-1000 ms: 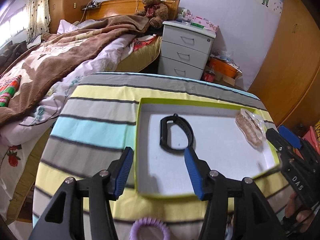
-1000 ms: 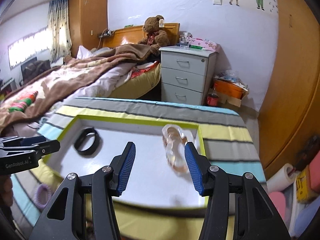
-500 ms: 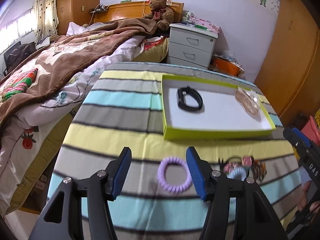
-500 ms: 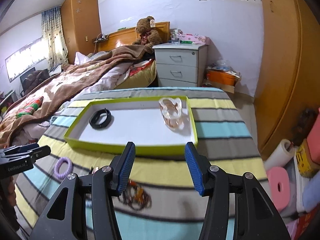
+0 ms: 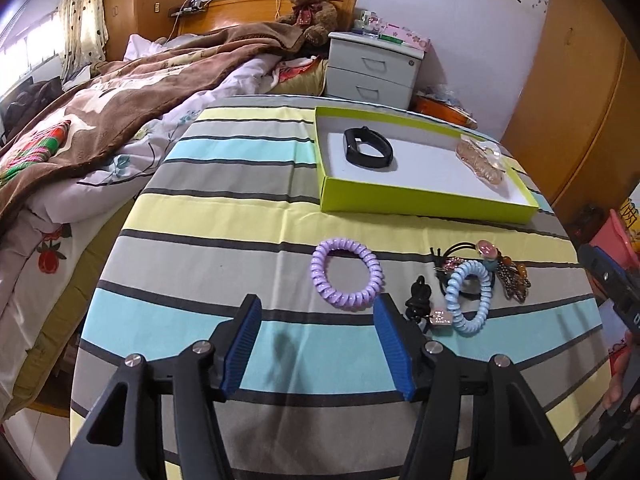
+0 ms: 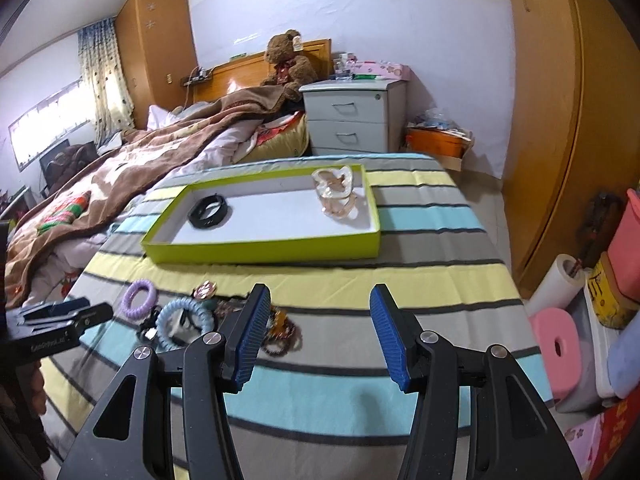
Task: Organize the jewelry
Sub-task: 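Withdraw both open grippers from the box back toward the remaining jewelry, then grasp the light blue coiled hair tie with the right gripper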
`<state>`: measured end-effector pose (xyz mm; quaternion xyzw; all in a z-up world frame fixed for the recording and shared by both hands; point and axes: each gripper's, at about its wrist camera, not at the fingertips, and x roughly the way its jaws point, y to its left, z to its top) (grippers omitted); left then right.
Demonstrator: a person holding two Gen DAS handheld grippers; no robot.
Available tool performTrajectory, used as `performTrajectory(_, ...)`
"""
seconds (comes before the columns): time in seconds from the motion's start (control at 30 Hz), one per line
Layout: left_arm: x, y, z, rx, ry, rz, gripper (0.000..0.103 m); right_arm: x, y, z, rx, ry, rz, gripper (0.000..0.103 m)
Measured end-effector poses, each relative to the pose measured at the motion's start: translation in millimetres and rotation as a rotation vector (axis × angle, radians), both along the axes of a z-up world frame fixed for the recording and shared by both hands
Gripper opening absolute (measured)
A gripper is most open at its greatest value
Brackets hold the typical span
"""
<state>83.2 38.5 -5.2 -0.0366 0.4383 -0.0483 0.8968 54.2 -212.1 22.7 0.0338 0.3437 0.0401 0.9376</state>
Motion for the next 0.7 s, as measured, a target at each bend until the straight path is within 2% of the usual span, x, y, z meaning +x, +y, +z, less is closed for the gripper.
performTrajectory(0.17,-0.2,1.8,-3.1,-0.053,0.022,-0.033,0.065,-6.9,14.9,-6.9,0.016,0.014,0.07,0.053)
performTrajectory(0.33,-7.1,5.0,-3.1,-0.026,-0.012,-0.058,0.071,-8.4,37.9,-13.4,0.012,0.023,0.167,0.053)
performTrajectory(0.37,-8.2,5.9,-4.0,-0.02,-0.014,-0.068,0.076,-8.2,42.2,-15.0,0.011,0.019,0.186,0.053)
performTrajectory(0.5,-7.2,9.0,-14.2,-0.003,0.032,-0.086,0.079,-8.9,61.3,-22.9,-0.019,0.014,0.265,0.053)
performTrajectory(0.7,-14.9,17.1,-18.1,-0.045,0.033,-0.114,0.078,0.9,80.6,-35.8,-0.016,0.106,0.331,0.053)
